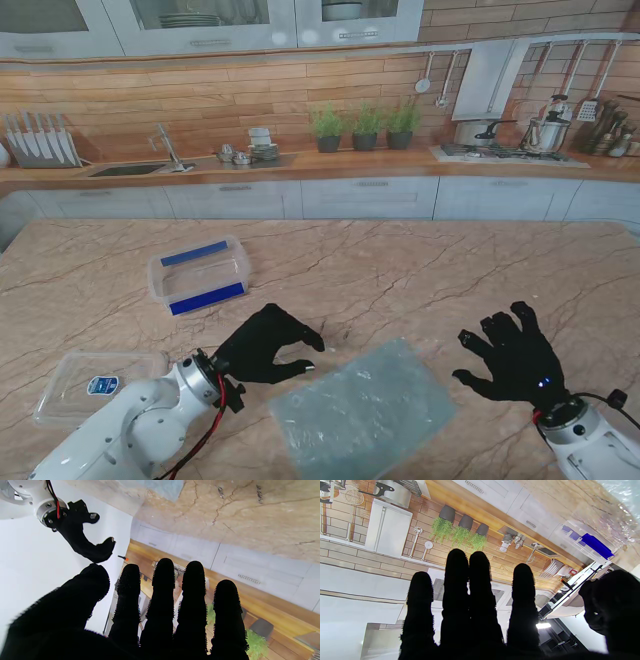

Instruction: Fold the bubble film and place it into the plastic crate

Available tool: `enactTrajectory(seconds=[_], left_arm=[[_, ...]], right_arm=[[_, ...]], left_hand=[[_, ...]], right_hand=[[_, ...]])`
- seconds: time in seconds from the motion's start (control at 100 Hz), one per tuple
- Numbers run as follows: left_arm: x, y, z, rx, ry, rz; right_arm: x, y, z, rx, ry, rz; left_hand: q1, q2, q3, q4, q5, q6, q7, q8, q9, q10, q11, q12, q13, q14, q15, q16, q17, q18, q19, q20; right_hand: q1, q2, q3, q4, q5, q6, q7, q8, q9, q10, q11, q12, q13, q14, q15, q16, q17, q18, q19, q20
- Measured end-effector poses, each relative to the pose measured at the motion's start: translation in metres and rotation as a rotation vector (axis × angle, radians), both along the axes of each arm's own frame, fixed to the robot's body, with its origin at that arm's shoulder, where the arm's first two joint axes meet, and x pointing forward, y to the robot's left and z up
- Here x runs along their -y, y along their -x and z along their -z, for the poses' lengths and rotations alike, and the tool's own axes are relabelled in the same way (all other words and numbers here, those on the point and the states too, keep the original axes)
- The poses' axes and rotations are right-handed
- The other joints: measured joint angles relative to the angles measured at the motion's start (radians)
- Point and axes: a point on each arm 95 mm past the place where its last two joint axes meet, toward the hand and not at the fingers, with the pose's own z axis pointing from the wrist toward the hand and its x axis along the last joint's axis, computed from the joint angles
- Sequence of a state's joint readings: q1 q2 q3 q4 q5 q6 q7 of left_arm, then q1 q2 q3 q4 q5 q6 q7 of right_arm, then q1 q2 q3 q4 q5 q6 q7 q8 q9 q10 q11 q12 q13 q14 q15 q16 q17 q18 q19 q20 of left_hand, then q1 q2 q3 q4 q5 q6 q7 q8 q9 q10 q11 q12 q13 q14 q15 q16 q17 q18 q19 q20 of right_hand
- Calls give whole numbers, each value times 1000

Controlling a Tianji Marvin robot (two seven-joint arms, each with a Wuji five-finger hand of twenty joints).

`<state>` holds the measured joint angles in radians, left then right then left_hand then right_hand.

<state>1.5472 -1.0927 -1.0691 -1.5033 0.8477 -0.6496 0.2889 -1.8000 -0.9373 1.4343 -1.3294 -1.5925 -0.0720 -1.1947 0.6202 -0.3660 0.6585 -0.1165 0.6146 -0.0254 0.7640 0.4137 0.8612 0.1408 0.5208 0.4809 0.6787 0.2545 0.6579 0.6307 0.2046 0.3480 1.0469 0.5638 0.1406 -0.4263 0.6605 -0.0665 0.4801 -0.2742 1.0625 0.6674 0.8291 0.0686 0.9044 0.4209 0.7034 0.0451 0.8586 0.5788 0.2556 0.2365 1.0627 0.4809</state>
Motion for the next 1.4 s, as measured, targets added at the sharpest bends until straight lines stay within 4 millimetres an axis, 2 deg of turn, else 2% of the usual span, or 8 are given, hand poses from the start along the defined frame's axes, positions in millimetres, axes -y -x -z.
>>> enactTrajectory(seconds=[0.2,0.41,0.45,0.57,0.85,1.0,1.17,1.4], left_arm=[[13,-2,5,-18,-45,0],[31,-4,6,-19,-58,24],[33,-5,7,-31,-79,25],[38,-6,13,-72,-159,17],[43,-13,21,39,-305,4],[42,-17,23,31,-340,-12],[45,-17,30,-3,-405,8],[44,-20,38,-49,-467,20]], right_arm=[[-5,-9,0,-44,-49,12],[-24,-29,-2,-127,-74,19],[-28,-33,-2,-158,-83,32],[-40,-47,0,-249,-99,53],[-72,-66,6,-375,-84,45],[-81,-74,10,-468,-97,73],[-87,-80,12,-600,-56,105],[-90,-82,7,-720,-60,131]], left_hand=[[129,-33,10,-11,10,0,14,-14,0,28,-2,0,0,11,0,0,9,0,17,6],[159,-33,71,-11,21,1,31,-26,34,33,-2,3,16,13,13,1,35,0,54,27],[195,-33,74,-31,26,1,39,-31,41,33,-4,28,21,13,16,1,38,0,64,27],[269,-73,110,-31,43,10,52,-31,51,33,-64,88,17,13,4,1,35,-1,64,27],[238,-112,143,-31,15,10,54,-23,-126,32,-57,41,-171,1,-86,-13,-36,-29,38,27],[159,-110,78,-31,-24,1,-11,14,-241,47,-64,38,-274,-1,-127,-24,-105,-39,-26,27],[113,-88,31,-8,-47,-15,-75,36,-282,54,-65,41,-315,-1,-144,-27,-138,-41,-74,27],[114,-87,9,-8,-47,-27,-88,49,-314,64,-77,50,-328,-1,-165,-35,-158,-48,-111,27]], right_hand=[[78,0,-26,0,-12,37,-44,-30,-31,11,-31,0,-19,5,-17,0,0,0,-4,1],[98,0,-28,0,-52,48,-134,-56,-110,27,-100,-22,-75,7,-101,-4,-32,-1,-58,10],[104,-2,-28,0,-61,50,-157,-64,-132,31,-111,-23,-88,7,-119,-10,-40,-1,-77,11],[122,-20,-28,0,-75,66,-233,-81,-183,47,-174,-47,-97,20,-192,-30,-53,0,-137,23],[153,-20,-28,0,-116,88,-340,-108,-253,54,-248,-68,-97,43,-297,-63,-65,13,-222,23],[163,-30,-27,0,-139,93,-387,-121,-299,66,-295,-76,-144,43,-343,-68,-90,13,-278,26],[163,-60,-27,0,-174,101,-435,-128,-334,67,-369,-87,-166,43,-439,-93,-105,13,-372,60],[163,-80,-43,0,-190,112,-499,-130,-362,76,-444,-88,-193,43,-544,-114,-115,13,-481,153]])
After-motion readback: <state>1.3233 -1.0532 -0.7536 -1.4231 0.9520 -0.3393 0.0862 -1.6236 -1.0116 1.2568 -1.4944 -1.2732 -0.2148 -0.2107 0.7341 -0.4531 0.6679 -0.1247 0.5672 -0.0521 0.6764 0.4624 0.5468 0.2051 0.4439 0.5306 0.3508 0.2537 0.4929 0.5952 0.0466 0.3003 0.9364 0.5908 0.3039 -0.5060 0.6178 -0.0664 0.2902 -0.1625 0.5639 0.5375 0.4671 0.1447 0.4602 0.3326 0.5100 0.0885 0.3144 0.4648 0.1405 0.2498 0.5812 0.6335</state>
